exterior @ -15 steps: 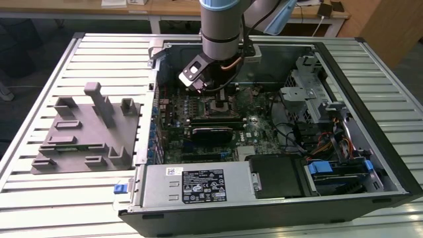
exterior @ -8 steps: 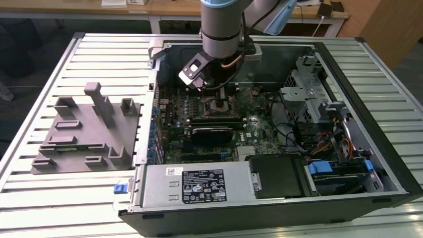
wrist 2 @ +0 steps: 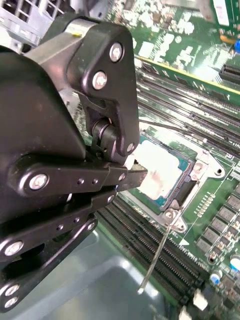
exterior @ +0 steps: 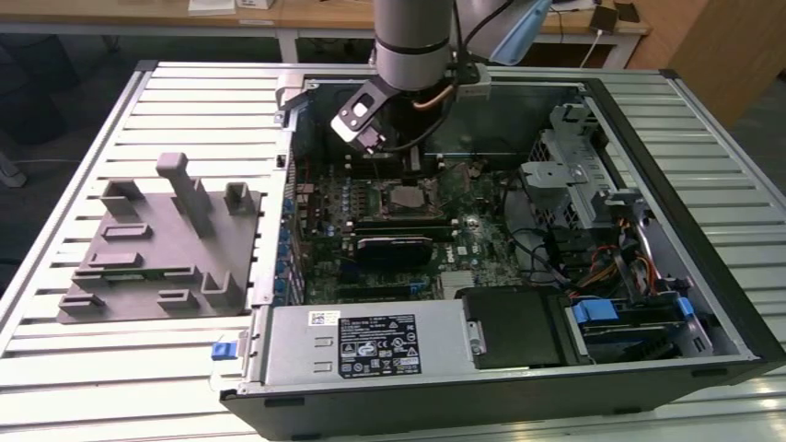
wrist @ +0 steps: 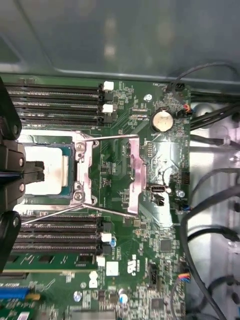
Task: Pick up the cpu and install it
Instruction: 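Place the cpu into insertion slot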
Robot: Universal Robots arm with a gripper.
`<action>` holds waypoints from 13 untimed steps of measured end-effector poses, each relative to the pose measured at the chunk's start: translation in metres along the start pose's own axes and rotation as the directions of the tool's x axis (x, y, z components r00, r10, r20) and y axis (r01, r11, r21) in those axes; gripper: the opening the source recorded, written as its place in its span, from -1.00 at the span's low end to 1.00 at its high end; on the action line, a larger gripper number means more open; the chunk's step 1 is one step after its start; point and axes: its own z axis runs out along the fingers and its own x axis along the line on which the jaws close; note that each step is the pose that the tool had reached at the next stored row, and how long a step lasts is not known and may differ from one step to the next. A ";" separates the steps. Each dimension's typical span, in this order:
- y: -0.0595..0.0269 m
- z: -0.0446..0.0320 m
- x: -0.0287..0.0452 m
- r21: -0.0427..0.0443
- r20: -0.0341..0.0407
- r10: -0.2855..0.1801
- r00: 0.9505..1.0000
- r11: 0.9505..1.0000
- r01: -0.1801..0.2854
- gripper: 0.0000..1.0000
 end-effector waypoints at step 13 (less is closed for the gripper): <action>0.0025 -0.0375 0.0006 -0.005 0.000 0.000 1.000 1.000 0.000 -0.79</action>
